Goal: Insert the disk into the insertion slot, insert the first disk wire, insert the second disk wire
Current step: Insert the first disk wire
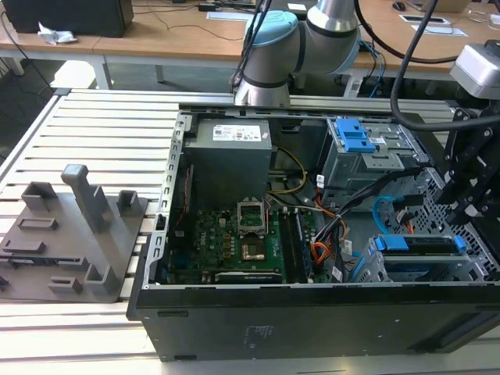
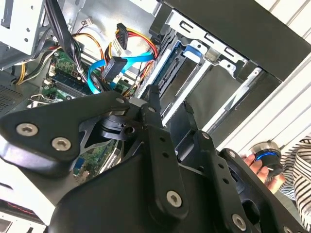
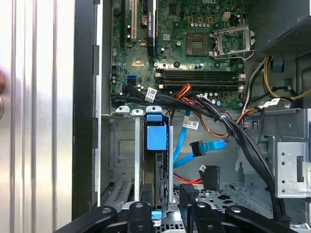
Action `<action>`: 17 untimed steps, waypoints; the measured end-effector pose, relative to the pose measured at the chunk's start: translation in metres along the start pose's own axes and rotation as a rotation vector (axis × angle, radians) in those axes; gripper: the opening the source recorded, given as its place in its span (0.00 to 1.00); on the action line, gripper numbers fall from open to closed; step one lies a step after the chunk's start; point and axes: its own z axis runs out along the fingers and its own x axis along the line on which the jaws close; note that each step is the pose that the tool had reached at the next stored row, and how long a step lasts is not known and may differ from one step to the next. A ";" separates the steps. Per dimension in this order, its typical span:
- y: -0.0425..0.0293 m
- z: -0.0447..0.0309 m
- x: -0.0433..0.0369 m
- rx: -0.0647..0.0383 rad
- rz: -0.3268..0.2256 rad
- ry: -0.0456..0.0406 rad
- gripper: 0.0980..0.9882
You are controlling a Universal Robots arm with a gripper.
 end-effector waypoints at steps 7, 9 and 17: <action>0.0001 0.0000 -0.0129 0.000 0.000 -0.0002 0.30; 0.0002 -0.0001 -0.0208 0.000 0.000 0.0000 0.30; 0.0010 0.0000 -0.0424 0.000 0.000 -0.0001 0.30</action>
